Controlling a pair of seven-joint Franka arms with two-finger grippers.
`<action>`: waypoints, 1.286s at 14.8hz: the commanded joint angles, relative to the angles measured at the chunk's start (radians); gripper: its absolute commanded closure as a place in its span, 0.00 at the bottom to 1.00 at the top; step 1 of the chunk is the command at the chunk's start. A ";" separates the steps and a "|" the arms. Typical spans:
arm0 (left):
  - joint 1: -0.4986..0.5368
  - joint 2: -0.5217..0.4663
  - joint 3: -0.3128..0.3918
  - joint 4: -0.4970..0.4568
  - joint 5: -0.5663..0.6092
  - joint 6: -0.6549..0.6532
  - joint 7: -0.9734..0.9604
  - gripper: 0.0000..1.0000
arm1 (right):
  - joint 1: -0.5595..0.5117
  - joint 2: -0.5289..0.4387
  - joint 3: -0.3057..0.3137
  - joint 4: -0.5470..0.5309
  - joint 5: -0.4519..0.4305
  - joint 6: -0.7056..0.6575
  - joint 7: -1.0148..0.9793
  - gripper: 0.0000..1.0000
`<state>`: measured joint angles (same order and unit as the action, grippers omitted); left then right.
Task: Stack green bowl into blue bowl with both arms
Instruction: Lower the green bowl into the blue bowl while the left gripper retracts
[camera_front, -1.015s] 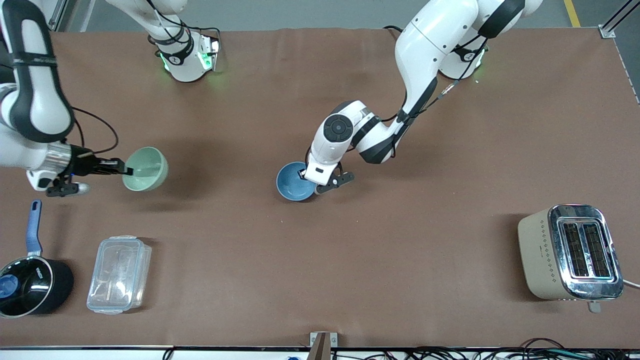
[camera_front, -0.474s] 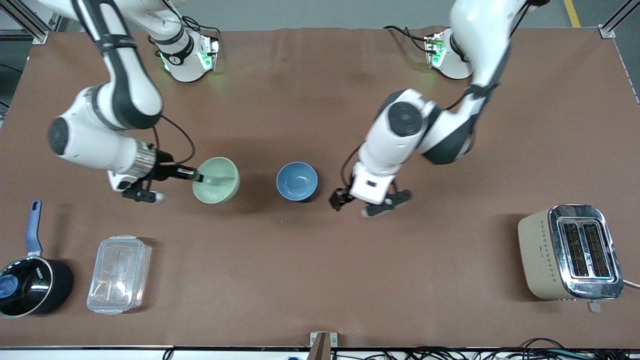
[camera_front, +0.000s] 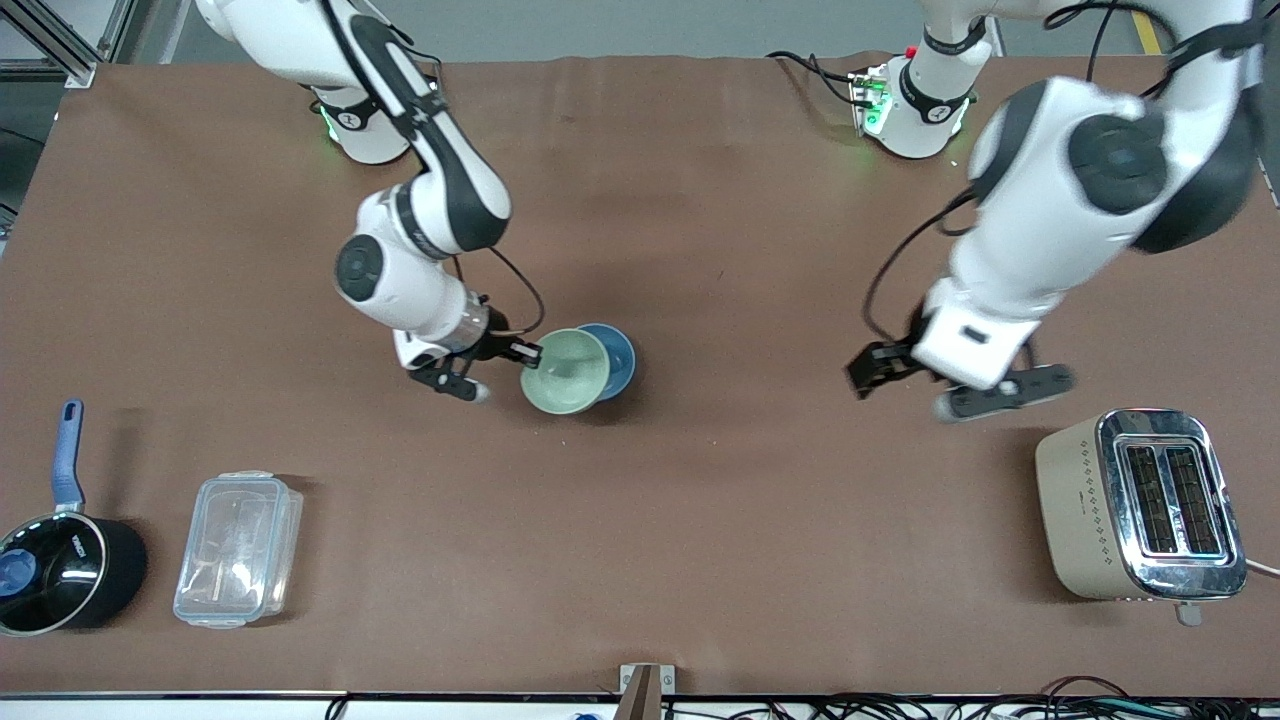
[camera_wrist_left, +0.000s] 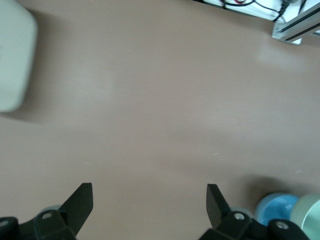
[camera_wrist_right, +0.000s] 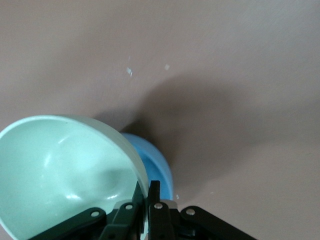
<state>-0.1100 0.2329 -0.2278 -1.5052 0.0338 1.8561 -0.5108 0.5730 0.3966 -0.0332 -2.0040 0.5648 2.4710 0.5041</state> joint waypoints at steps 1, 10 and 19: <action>0.070 -0.107 -0.004 -0.032 0.002 -0.081 0.196 0.00 | 0.018 0.022 -0.014 0.018 0.024 -0.009 -0.007 0.99; 0.075 -0.306 0.076 -0.171 -0.014 -0.279 0.376 0.00 | 0.051 0.044 -0.014 -0.019 0.023 -0.023 -0.021 0.98; 0.088 -0.356 0.082 -0.175 -0.014 -0.304 0.410 0.00 | 0.047 0.035 -0.016 -0.004 0.023 -0.058 -0.015 0.34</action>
<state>-0.0301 -0.0919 -0.1525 -1.6606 0.0322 1.5592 -0.1336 0.6129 0.4544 -0.0408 -2.0007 0.5671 2.4216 0.4989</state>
